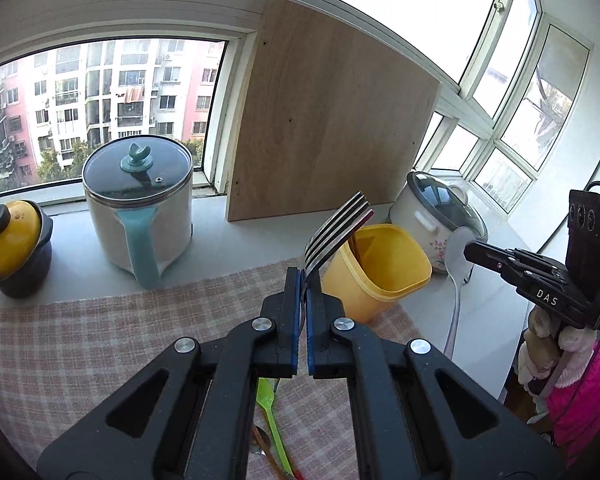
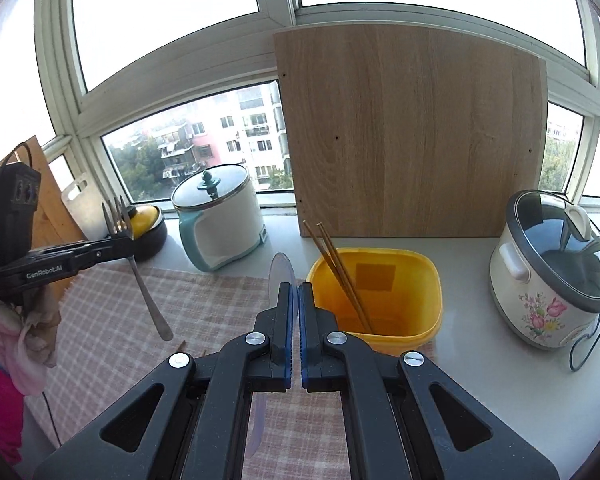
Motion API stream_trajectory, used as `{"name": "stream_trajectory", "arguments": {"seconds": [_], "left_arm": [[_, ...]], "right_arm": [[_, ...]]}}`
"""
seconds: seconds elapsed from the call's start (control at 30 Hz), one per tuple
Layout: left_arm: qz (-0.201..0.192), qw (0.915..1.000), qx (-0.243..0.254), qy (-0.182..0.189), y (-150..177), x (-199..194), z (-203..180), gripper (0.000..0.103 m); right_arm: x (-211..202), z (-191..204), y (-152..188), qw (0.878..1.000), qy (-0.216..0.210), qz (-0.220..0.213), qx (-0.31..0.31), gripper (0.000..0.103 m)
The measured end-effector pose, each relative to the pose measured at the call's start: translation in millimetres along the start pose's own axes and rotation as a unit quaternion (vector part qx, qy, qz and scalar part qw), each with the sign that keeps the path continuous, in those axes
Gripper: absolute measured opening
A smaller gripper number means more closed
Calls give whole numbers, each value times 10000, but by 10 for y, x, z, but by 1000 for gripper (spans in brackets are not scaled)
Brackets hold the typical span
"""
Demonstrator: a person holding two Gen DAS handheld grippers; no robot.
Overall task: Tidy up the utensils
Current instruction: 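Lower the fork into the yellow container and open the left tool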
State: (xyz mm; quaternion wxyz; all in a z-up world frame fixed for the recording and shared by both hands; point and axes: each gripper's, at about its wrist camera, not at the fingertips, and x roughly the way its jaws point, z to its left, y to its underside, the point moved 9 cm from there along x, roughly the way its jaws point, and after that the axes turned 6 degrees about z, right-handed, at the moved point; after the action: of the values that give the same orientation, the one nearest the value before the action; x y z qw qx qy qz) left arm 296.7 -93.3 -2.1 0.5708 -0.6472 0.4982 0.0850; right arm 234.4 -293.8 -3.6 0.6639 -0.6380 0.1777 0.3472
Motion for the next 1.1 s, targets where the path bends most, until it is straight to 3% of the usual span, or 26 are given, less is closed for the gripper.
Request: {"name": "stream_trajectory", "arguments": {"seconds": [0.53, 0.67, 1.1], "left_arm": [[-228, 9991, -8, 370, -590, 400, -698, 0], [-250, 9993, 82, 262, -718, 572, -826, 0], [-10, 9991, -238, 340, -737, 1113, -896, 0]], "right_arm": [[106, -584, -547, 9991, 295, -286, -117, 1], [179, -705, -633, 9988, 377, -303, -118, 1], [553, -1015, -701, 9979, 592, -233, -114, 1]]}}
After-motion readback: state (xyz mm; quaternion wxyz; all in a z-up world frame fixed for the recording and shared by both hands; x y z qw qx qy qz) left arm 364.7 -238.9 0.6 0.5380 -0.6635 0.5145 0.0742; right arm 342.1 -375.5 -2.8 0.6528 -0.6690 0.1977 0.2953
